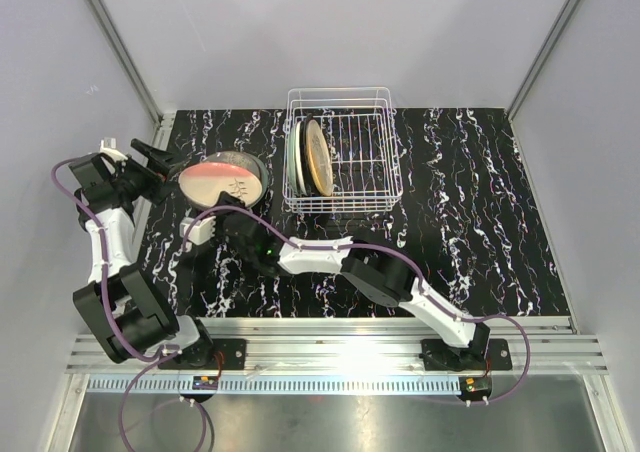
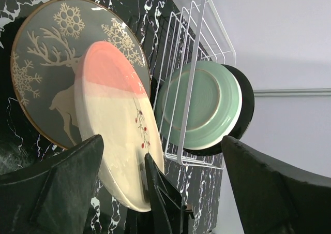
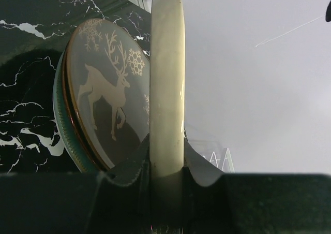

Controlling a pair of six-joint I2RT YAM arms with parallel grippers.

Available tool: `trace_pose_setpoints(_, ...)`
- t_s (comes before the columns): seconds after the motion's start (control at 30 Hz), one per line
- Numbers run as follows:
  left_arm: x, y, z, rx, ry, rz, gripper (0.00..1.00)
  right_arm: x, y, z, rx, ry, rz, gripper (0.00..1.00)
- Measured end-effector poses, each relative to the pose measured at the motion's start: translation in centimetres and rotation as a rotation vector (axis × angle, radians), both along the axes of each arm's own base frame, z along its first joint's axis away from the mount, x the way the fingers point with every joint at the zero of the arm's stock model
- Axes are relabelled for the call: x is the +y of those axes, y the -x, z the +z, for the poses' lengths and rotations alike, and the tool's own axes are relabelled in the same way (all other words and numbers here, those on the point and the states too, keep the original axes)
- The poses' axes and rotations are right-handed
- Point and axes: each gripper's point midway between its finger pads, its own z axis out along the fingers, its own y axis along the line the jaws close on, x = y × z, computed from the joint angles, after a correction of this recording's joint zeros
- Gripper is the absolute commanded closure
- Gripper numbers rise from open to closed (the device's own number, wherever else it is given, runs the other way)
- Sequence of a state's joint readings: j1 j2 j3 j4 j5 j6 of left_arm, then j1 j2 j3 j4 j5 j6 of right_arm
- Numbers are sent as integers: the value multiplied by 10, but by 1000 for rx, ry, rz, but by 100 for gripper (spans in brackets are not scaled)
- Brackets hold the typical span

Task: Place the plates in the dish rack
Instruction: Pass the plate from the left arm to the right

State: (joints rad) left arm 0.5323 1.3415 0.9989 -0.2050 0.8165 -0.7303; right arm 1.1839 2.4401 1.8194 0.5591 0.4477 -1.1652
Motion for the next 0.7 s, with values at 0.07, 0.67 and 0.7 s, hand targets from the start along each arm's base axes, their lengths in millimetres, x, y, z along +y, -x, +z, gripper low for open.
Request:
trace_pose_setpoints(0.07,0,0,1,-5,-2,-1,1,0,1,2,8,-10,2,100)
trace_pose_setpoints(0.67,31,5,9,-38,-35,78,1,-12,15,60,216,-280,7,100)
trace_pose_setpoints(0.7,31,5,9,-38,-35,78,1,-13,16,64,227,-298,9,100)
